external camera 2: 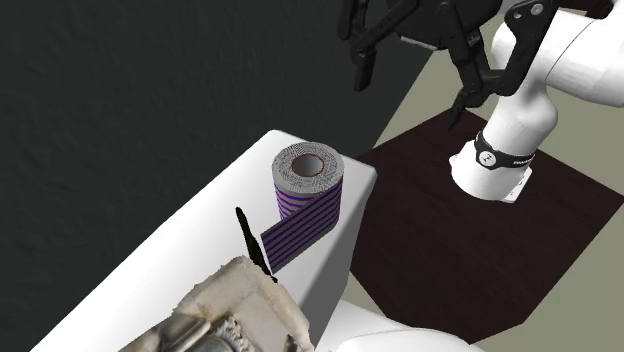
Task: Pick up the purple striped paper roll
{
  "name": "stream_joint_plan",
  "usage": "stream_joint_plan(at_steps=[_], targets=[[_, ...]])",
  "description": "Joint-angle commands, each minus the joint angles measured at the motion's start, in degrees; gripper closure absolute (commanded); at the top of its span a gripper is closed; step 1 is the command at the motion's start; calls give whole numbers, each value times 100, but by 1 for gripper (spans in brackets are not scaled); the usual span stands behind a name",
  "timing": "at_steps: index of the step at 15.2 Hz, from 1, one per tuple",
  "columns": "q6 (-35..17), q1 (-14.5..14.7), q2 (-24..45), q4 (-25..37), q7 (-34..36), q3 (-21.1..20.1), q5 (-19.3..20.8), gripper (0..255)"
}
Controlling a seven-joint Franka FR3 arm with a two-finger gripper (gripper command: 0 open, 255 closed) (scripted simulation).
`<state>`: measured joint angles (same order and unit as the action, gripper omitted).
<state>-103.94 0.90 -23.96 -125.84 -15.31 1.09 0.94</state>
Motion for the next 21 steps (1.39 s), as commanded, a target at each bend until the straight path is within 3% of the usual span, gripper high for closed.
stream_joint_plan(at_steps=[1, 10, 19, 20, 21], targets=[[-115, 9, 481, 251, -151, 52, -4, 0], [-308, 28, 2610, 1694, -707, 135, -96, 0], [-868, 30, 2754, 1278, -712, 140, -103, 0], [-819, 34, 2723, 1296, -704, 136, -100, 255], [-840, 21, 2697, 1247, -727, 148, -97, 255]])
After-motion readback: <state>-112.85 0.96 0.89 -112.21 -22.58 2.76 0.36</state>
